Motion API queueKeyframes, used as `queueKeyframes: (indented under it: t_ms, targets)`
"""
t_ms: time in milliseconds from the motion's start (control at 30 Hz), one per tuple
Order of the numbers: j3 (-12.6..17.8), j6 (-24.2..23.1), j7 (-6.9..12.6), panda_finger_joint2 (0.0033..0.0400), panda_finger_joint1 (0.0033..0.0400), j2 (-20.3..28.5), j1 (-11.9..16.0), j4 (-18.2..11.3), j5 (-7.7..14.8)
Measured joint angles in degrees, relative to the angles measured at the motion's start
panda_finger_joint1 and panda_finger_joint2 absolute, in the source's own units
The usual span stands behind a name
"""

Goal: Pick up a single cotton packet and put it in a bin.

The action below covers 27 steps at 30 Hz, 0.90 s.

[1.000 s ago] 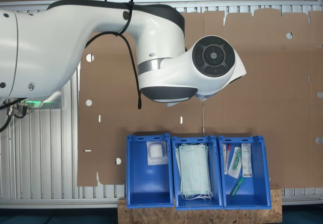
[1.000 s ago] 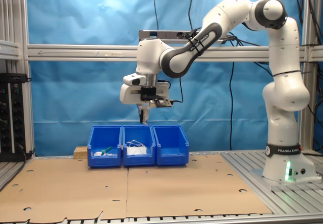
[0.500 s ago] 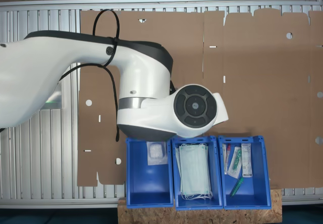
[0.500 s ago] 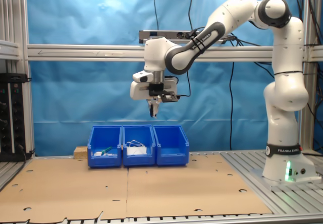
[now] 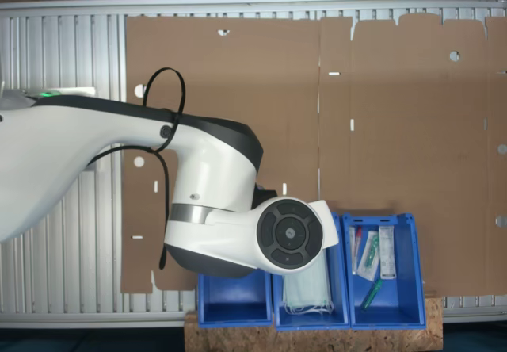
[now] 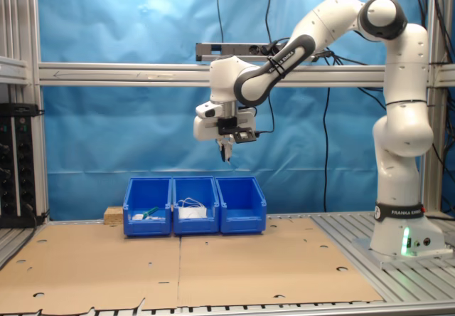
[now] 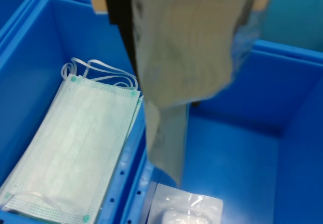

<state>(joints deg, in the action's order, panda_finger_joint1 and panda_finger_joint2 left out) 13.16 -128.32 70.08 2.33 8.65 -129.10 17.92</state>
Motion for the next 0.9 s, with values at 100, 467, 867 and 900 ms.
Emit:
queueKeyframes:
  t_ms: [100, 467, 867, 900]
  targets:
    - [0.79, 0.19, 0.78, 0.0057, 0.0057, 0.05, 0.16, -0.4, 0.19]
    - [3.15, 0.44, 3.84, 0.0057, 0.0057, 0.08, 0.29, -1.84, 0.36]
    - [5.04, 0.44, 6.37, 0.0057, 0.0057, 0.08, 0.34, -2.23, 0.39]
    - [5.13, 0.44, 6.52, 0.0057, 0.0057, 0.08, 0.34, -2.23, 0.39]
